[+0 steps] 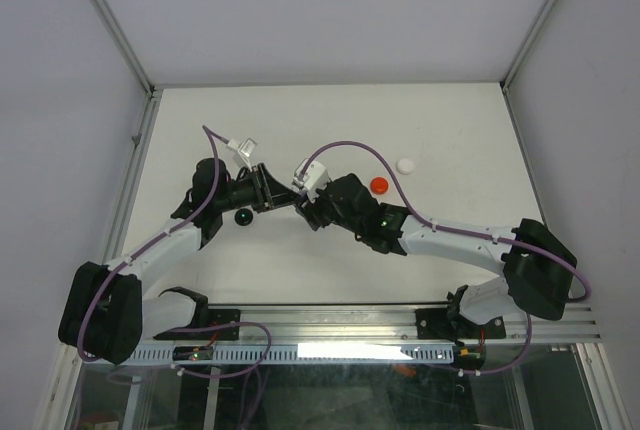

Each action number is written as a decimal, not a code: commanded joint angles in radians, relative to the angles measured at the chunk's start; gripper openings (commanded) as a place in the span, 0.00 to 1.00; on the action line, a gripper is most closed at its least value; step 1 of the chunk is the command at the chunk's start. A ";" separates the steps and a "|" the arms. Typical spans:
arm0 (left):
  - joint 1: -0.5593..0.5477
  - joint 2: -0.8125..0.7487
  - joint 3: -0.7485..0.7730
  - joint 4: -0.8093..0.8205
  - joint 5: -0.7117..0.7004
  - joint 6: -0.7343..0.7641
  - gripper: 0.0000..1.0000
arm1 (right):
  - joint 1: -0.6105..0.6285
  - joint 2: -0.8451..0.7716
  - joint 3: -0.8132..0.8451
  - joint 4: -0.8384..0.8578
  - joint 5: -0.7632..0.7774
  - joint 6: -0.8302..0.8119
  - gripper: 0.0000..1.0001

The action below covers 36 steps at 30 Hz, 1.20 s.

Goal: Insert the wireless bluetooth earbuds into the charging case
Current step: Pick up the charging case at the center of the board.

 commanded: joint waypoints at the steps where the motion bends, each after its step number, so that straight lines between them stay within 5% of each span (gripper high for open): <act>1: -0.012 -0.009 -0.006 0.097 0.041 0.014 0.33 | 0.005 -0.039 0.002 0.080 0.017 0.005 0.51; 5: -0.016 -0.005 -0.008 0.127 0.059 0.022 0.31 | 0.005 -0.045 -0.002 0.084 0.000 0.013 0.52; 10: -0.016 -0.016 -0.006 0.141 0.089 0.062 0.10 | 0.002 -0.062 -0.006 0.073 -0.029 0.025 0.59; 16: -0.015 -0.084 0.038 0.057 0.071 0.222 0.01 | -0.049 -0.125 -0.003 0.009 -0.182 0.063 0.69; 30: -0.016 -0.138 0.125 -0.019 0.215 0.524 0.00 | -0.340 -0.262 -0.010 -0.086 -0.749 0.172 0.78; 36: -0.025 -0.142 0.149 -0.002 0.252 0.540 0.00 | -0.358 -0.218 -0.001 -0.055 -0.845 0.199 0.76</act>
